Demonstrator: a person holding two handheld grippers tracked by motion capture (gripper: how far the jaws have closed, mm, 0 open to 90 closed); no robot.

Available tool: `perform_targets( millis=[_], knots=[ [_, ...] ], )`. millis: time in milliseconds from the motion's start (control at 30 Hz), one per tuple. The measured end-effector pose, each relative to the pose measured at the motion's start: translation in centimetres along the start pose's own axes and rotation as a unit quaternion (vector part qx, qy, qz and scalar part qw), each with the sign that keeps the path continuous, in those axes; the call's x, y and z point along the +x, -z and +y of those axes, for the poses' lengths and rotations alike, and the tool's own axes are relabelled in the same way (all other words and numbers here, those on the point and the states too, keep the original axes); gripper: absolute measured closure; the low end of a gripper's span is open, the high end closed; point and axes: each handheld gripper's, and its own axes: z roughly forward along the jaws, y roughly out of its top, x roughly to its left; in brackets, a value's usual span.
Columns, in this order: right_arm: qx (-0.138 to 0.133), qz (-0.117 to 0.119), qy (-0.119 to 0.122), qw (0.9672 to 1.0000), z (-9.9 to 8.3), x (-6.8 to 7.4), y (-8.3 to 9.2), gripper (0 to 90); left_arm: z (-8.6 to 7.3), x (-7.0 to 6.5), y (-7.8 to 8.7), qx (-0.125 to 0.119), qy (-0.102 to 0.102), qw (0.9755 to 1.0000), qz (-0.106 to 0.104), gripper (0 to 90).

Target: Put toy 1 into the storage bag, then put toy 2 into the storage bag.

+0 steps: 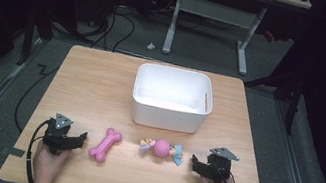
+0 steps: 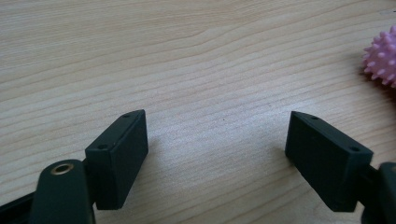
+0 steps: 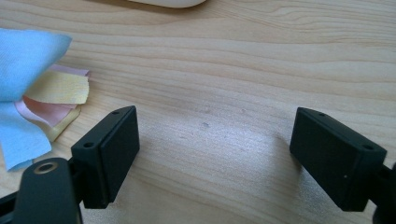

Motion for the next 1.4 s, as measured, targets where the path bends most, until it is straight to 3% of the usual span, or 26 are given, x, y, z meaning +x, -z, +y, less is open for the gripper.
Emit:
perform_targets(
  millis=[400,633,733,867,933,1067,1233,1400],
  knots=[
    [-0.006,-0.007,-0.006,0.9999,0.0,0.0,0.0,20.7,0.1,-0.1,-0.2,0.005,-0.007,0.9999,-0.011,14.8],
    [-0.007,-0.003,-0.001,1.0000,0.0,0.0,0.1,23.9,-0.3,0.1,0.4,-0.008,0.005,0.9994,-0.034,21.6],
    [-0.008,-0.003,-0.001,1.0000,0.0,0.0,0.1,24.0,-0.4,0.2,0.6,-0.009,0.009,0.9993,-0.035,22.0],
    [-0.008,-0.003,0.000,1.0000,0.0,0.0,0.1,24.1,-0.3,-0.1,0.6,-0.005,-0.001,0.9996,-0.029,23.3],
    [-0.008,-0.003,0.001,1.0000,0.0,0.0,0.1,24.1,-0.1,0.0,0.8,-0.008,0.010,0.9986,-0.051,25.1],
    [-0.009,-0.002,0.003,1.0000,0.0,0.0,0.0,24.2,0.5,-0.1,1.7,-0.017,0.001,0.9992,-0.037,25.7],
    [-0.009,-0.002,0.003,1.0000,0.0,0.1,0.0,24.3,1.0,-0.4,2.7,-0.013,-0.009,0.9986,-0.050,25.5],
    [-0.008,-0.001,0.003,1.0000,0.0,0.1,0.0,24.2,1.2,-0.6,3.0,-0.013,-0.003,0.9980,-0.062,25.4]
  ],
)
